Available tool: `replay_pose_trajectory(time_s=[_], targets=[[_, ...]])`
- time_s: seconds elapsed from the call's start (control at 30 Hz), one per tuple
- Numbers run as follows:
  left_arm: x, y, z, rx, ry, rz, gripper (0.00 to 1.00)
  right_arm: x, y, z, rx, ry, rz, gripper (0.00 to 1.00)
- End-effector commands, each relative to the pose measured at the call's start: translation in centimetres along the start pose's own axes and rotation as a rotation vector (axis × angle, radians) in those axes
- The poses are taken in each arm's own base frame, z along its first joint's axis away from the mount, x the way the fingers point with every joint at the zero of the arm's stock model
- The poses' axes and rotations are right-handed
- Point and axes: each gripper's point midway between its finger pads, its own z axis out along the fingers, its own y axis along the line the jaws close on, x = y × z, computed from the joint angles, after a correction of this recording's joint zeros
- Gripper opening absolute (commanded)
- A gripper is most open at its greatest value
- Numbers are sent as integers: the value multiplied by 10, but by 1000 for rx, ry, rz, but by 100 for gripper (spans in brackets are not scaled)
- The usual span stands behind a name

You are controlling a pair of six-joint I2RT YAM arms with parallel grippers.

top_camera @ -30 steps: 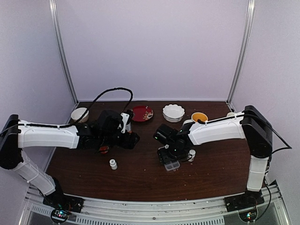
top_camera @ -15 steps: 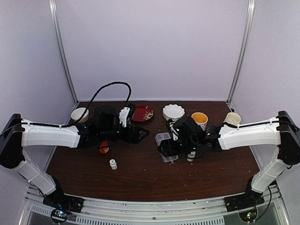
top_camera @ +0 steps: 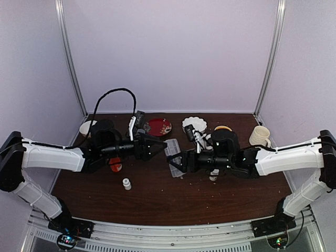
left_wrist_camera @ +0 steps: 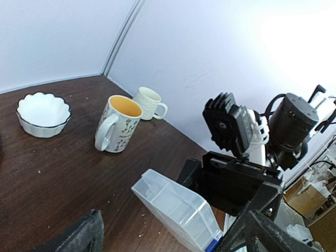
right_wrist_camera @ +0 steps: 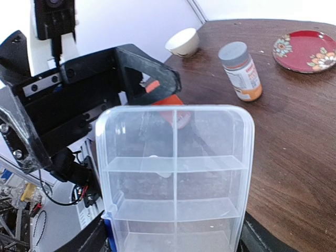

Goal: Sort the pills into containers
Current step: Pass from the right arm to the left

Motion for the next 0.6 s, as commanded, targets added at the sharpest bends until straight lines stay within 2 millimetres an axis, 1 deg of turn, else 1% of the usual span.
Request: replay_pose_trajectory(time_s=[0.0,0.17,0.4,0.53,0.57], targets=[[-18,-29,-3,154,-77,21,96,-26,41,-13,-196,-90,-35,64],[-12,-33,2,215,-64,-7,93,-29,57,-21,-288,-116,-50,63],[-11,-44,3,288,-53,-6,89,-28,77,-18,-417,-104,-54,62],[-12,-47,3,310,-52,1,76,-29,79,-16,-431,-102,-58,61],[-12,-48,2,313,-52,3,70,-29,78,-16,-430,-102,-55,62]])
